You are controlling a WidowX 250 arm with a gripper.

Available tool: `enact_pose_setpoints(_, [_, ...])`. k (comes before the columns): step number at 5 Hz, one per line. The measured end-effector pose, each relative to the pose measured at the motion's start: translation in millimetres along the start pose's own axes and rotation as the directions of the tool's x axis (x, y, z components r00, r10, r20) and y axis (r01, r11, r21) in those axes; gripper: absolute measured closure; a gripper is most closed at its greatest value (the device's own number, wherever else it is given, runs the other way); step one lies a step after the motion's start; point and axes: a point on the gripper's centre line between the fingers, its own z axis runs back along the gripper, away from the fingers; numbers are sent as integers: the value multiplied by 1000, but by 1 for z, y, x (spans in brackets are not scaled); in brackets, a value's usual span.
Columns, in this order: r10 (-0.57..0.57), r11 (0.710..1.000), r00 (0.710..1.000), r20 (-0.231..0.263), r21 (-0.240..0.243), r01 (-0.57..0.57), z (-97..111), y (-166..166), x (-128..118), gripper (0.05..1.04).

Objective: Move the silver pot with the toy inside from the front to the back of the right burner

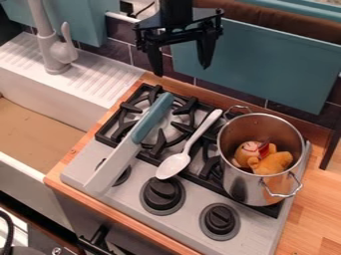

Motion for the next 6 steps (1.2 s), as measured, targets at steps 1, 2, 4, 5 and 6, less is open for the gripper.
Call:
enact_pose_setpoints(1, [-9,1000,1000,-24,19,9,-10,3,-4,84])
enact_pose_setpoints(2, [-130,991,991,-21,8,130,-15,1,-23,84])
enact_pose_setpoints(4, [-262,964,963,-65,-73,257,-8,-5,-62,84])
enact_pose_setpoints(5, [-294,955,952,-91,-73,288,-14,-9,-80,84])
enact_pose_setpoints(6, [-321,947,943,-93,-59,316,-25,-11,-97,84])
